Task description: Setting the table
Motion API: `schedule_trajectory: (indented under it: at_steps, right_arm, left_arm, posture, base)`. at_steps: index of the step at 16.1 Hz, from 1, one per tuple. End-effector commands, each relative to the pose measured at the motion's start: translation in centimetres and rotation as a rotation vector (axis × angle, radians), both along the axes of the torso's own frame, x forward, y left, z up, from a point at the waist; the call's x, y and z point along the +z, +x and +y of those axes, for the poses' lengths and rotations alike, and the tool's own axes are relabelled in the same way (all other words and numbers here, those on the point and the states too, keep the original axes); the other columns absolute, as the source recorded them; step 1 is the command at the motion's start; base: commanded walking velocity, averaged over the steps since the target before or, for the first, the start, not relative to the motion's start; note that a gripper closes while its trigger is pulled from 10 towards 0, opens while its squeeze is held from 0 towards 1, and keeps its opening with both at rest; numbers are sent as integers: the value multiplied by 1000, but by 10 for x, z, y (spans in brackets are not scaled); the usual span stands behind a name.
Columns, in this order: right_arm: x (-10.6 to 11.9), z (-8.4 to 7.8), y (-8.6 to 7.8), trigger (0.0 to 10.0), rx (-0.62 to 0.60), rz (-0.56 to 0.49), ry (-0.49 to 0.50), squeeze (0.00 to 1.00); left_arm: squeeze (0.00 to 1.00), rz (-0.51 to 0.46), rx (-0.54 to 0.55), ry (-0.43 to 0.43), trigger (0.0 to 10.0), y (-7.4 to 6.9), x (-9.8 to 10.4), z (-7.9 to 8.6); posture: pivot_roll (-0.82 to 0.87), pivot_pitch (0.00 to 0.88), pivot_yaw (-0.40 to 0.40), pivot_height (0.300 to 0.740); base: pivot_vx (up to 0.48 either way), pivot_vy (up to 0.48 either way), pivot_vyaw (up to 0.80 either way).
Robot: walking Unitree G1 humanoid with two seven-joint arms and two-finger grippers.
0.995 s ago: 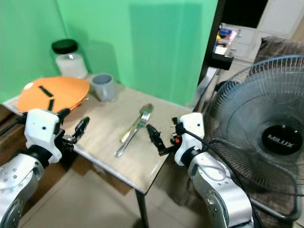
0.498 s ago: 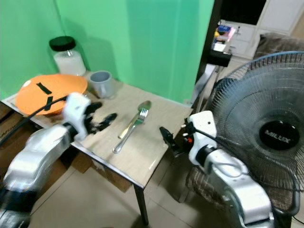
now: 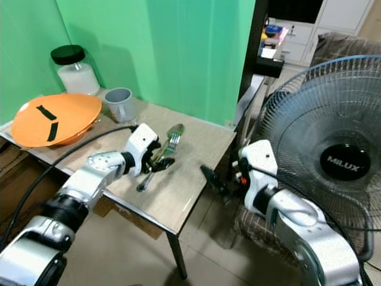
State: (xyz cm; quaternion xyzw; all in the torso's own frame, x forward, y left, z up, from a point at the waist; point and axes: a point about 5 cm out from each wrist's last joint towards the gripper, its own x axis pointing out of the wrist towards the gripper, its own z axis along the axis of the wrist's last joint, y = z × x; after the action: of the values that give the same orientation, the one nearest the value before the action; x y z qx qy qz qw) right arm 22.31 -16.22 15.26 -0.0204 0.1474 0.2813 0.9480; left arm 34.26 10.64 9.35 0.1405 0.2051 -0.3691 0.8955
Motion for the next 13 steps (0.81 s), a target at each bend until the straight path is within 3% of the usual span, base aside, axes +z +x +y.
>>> schedule_trajectory:
  at_steps: [1, 2, 3, 4, 6, 9, 10, 13]
  right_arm:
    - [4, 2, -4, 10000, 50, -2, -2, 0]
    - [4, 2, -5, 10000, 69, 4, -8, 0]
    - [4, 1, -7, 10000, 86, 14, -20, 0]
    - [4, -2, -7, 10000, 88, 21, -29, 0]
    - [5, -5, -6, 10000, 76, 26, -46, 0]
    - [5, -7, -6, 10000, 76, 33, -48, 0]
    - [4, -6, -8, 10000, 79, 38, -48, 0]
    - [4, -6, -8, 10000, 83, 45, -48, 0]
  left_arm:
    - [0, 1, 16, 13, 9373, 4, 0, 0]
    - [0, 10, 21, 9, 9059, 5, -1, 0]
    - [0, 19, 15, -8, 6784, 6, -3, -4]
    - [0, 25, 3, -28, 5922, 7, -3, -7]
    - [0, 30, -15, -44, 5569, 8, -4, -13]
    - [0, 37, -14, -25, 3451, 10, -6, -16]
    - [0, 39, 2, 0, 196, 12, -7, -14]
    - [0, 51, 33, 36, 0, 15, -7, -8]
  posture:
    - [-77, 0, 79, 740]
    - [-79, 0, 81, 740]
    - [-79, 0, 81, 740]
    - [-88, 0, 86, 740]
    - [-98, 0, 89, 740]
    - [-101, 0, 93, 740]
    - [-101, 0, 95, 740]
    - [-95, 0, 94, 740]
  base:
    - [0, 0, 0]
    - [0, 0, 0]
    - [0, 0, 0]
    - [0, 0, 0]
    - [0, 0, 0]
    - [0, 0, 0]
    - [0, 0, 0]
    - [0, 0, 0]
